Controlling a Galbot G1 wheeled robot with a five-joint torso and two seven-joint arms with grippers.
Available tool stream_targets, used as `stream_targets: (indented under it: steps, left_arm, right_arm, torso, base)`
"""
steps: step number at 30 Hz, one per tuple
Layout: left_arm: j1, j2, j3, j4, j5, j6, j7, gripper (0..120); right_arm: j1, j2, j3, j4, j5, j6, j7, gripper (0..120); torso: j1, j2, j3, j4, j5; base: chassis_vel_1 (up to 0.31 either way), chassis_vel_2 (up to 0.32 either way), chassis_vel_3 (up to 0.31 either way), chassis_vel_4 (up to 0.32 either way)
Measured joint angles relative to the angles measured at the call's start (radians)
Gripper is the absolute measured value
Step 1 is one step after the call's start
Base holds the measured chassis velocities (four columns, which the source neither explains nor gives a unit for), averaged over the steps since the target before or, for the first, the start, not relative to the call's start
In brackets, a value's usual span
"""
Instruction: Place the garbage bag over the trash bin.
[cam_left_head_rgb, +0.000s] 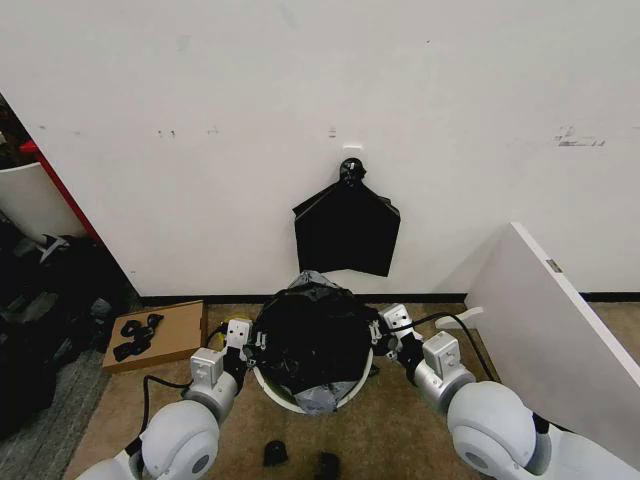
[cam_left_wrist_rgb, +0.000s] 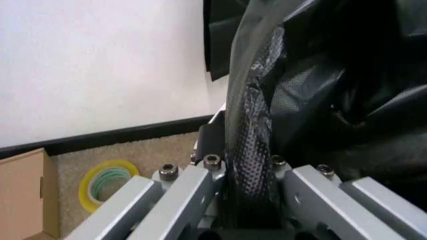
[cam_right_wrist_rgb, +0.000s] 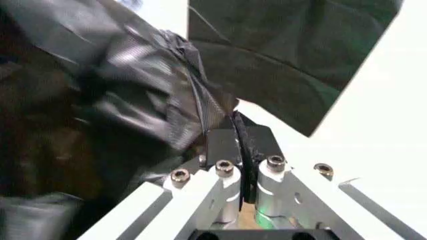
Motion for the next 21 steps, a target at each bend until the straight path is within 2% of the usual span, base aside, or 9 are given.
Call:
stream_targets:
  steps: [13,19,21]
  left_arm:
    - [0.011,-0.014,-0.017,-0.010,-0.040,-0.055,0.011,1]
    - [0.001,-0.037,-0.023,-0.014,-0.154,-0.053,-0.035,1]
    - [-0.001,-0.039,-0.023,-0.015,-0.163,-0.052,-0.038,1]
  right_arm:
    - [-0.040,-0.002,0.025,-0.082,-0.047,0.035,-0.030,0]
    - [-0.114,0.005,0.050,-0.089,-0.053,0.075,-0.069,0]
    - [-0.122,0.006,0.052,-0.088,-0.053,0.079,-0.070,0]
  torso:
    - [0.000,0.000,0.000,0.0000,0.0000]
    - [0.000,0.000,0.000,-0.0002,-0.0002]
    - [0.000,0.000,0.000,-0.0002,-0.0002]
  base:
    - [0.000,0.000,0.000,0.000]
    - [0.000,0.000,0.000,0.000]
    - [0.000,0.000,0.000,0.000]
